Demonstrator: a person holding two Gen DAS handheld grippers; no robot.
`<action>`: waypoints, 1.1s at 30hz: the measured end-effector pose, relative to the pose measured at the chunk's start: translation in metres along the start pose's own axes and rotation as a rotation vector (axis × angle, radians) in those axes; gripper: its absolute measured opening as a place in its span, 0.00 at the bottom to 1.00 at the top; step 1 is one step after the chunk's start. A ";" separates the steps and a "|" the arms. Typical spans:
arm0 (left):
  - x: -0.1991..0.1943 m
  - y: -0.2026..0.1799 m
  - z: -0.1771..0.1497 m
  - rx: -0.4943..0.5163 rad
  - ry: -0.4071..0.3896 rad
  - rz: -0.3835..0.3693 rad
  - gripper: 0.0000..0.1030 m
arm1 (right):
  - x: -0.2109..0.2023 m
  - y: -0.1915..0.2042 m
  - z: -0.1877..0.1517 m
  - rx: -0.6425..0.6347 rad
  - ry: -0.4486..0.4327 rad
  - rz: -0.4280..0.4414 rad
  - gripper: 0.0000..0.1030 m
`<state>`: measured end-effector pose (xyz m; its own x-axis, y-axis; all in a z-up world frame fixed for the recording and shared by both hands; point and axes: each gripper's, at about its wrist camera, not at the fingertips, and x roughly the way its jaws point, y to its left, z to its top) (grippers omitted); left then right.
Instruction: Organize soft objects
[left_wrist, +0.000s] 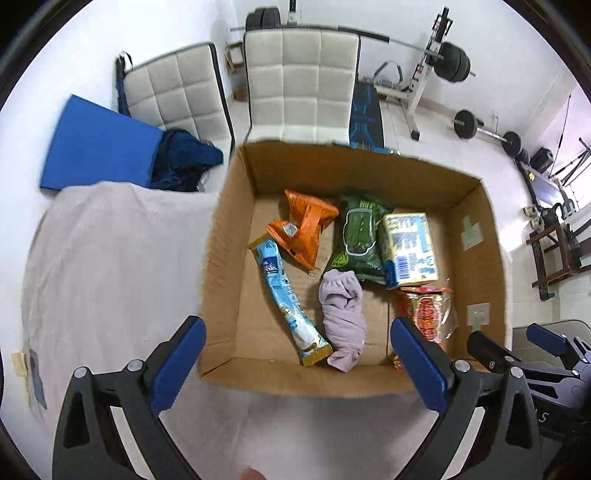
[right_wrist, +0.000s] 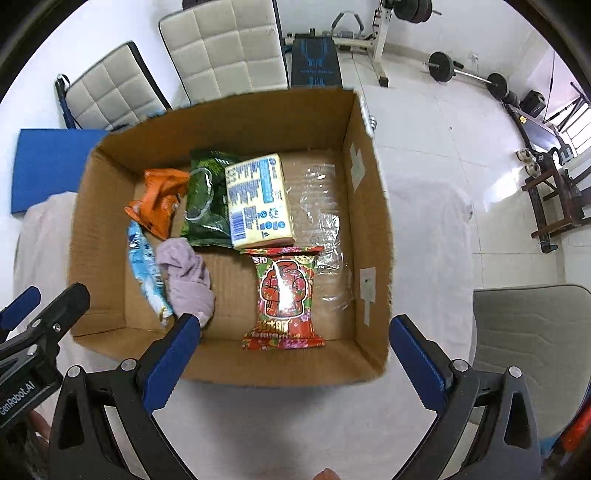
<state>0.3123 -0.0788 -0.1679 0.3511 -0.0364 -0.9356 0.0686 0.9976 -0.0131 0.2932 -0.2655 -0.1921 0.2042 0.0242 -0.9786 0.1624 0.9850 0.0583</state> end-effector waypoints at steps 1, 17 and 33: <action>-0.012 -0.001 -0.003 0.003 -0.020 0.003 1.00 | -0.011 -0.001 -0.004 0.000 -0.019 0.004 1.00; -0.189 -0.011 -0.079 0.039 -0.174 0.016 1.00 | -0.189 -0.025 -0.120 0.019 -0.213 0.062 1.00; -0.263 -0.021 -0.126 0.032 -0.209 -0.038 1.00 | -0.301 -0.031 -0.194 -0.030 -0.324 0.044 1.00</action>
<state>0.1007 -0.0825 0.0341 0.5334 -0.0891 -0.8412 0.1142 0.9929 -0.0328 0.0398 -0.2705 0.0624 0.5075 0.0161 -0.8615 0.1187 0.9890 0.0884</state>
